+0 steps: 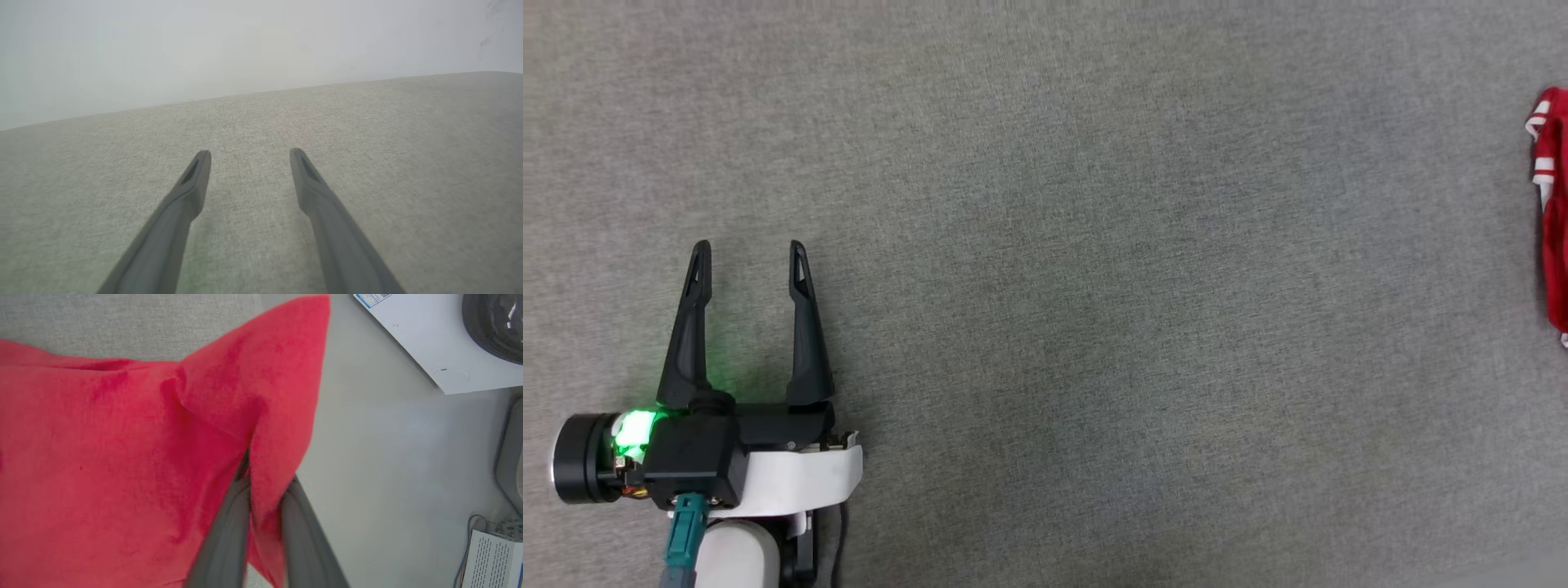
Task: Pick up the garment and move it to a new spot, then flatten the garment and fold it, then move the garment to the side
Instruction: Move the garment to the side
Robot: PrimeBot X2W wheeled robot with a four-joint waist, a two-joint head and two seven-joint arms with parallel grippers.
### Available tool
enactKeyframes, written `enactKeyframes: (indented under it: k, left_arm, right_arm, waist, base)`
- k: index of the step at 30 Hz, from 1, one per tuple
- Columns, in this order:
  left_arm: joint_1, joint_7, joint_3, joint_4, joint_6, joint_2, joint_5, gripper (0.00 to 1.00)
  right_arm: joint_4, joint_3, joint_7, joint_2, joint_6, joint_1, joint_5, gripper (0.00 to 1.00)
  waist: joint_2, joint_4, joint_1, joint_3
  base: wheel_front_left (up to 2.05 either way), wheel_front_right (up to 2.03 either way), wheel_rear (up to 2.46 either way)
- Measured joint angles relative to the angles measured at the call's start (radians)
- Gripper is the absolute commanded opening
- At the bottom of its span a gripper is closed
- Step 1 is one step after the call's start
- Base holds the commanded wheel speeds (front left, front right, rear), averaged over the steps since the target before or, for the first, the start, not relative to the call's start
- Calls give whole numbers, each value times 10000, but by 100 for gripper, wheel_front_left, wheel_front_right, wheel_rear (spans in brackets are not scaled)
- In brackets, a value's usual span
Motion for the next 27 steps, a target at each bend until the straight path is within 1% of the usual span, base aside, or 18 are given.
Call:
enactKeyframes:
  k: [4,8,12,16,20,23,27]
  left_arm:
    - [71,12,-54,171,75,-199,-94,100]
    - [418,12,-128,339,119,-341,-138,100]
    - [765,12,-148,510,119,-474,-209,100]
    - [1254,12,-73,677,121,-541,-255,100]
    - [1704,12,-19,918,77,-570,-257,100]
    - [1937,12,17,1103,23,-589,-272,100]
    - [2190,10,17,1392,-33,-617,-267,100]
  right_arm:
    - [295,-608,-1112,180,-2,-89,-963,100]
    - [316,-1001,-2351,270,-2,-46,-2167,100]
    - [-127,-1522,-4096,456,0,113,-3471,100]
    - [-857,-2086,-5958,1312,-2,118,-4558,100]
    - [-1676,-2228,-7273,2366,0,266,-5315,100]
    - [-2224,-1998,-7714,3122,0,633,-5563,100]
    - [-3049,-1707,-7973,4126,0,1341,-5676,100]
  waist:
    - [0,130,0,-459]
    - [0,296,-1,-1099]
    - [0,524,-1,-1839]
    - [0,768,-1,-2605]
    - [0,1008,-2,-3372]
    - [0,1199,-2,-3895]
    - [0,1447,-2,-4521]
  base:
    - [0,0,0]
    - [0,0,0]
    - [0,0,0]
    - [0,0,0]
    - [0,0,0]
    - [0,0,0]
    - [0,0,0]
